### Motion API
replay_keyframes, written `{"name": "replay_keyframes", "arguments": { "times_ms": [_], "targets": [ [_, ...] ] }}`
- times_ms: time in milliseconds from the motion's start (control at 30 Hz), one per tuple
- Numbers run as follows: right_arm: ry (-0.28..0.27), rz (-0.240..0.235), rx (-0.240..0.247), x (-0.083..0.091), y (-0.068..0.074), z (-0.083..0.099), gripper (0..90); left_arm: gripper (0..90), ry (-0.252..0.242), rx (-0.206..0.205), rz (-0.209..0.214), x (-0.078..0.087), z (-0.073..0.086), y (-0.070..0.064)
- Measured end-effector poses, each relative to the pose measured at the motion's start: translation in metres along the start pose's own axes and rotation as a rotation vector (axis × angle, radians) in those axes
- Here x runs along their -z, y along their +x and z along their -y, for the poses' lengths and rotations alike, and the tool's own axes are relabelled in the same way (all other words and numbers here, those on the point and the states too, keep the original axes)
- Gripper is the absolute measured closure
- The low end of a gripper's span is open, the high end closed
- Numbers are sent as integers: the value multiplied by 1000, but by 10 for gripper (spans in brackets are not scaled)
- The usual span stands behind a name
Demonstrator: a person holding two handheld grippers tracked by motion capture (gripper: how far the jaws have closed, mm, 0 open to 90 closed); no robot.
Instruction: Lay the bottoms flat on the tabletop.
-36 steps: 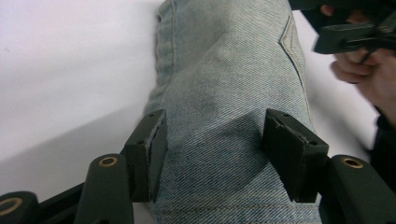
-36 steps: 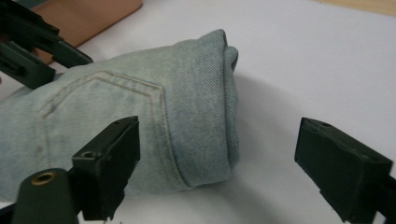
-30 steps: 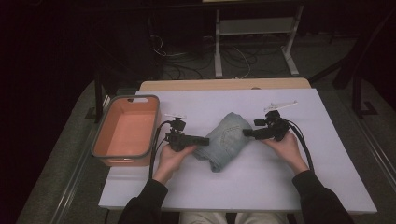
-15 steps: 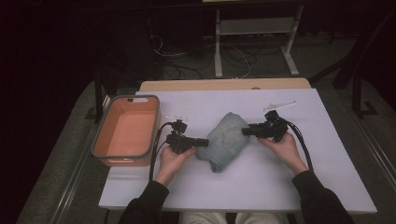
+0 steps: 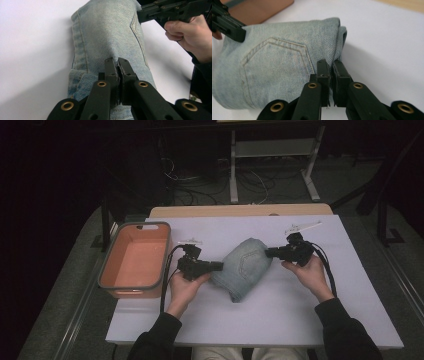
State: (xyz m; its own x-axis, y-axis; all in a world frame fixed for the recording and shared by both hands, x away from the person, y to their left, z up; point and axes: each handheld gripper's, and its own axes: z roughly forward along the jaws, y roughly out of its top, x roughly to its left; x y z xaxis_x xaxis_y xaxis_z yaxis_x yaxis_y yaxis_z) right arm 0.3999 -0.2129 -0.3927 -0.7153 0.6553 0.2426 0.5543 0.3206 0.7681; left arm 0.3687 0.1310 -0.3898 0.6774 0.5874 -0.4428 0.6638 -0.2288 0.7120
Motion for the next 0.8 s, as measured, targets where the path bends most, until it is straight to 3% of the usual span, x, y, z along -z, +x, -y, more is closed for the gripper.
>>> {"name": "replay_keyframes", "arguments": {
  "times_ms": [233,533,800],
  "targets": [
    [10,58,49,12,-3,-27,853,874,5,-84,-5,2,-21,-16],
    [-26,101,92,23,-5,-65,858,874,-69,-107,-11,14,-44,-25],
    [-63,143,140,37,2,-94,858,874,-115,-137,-2,22,-56,-35]
  ]
}}
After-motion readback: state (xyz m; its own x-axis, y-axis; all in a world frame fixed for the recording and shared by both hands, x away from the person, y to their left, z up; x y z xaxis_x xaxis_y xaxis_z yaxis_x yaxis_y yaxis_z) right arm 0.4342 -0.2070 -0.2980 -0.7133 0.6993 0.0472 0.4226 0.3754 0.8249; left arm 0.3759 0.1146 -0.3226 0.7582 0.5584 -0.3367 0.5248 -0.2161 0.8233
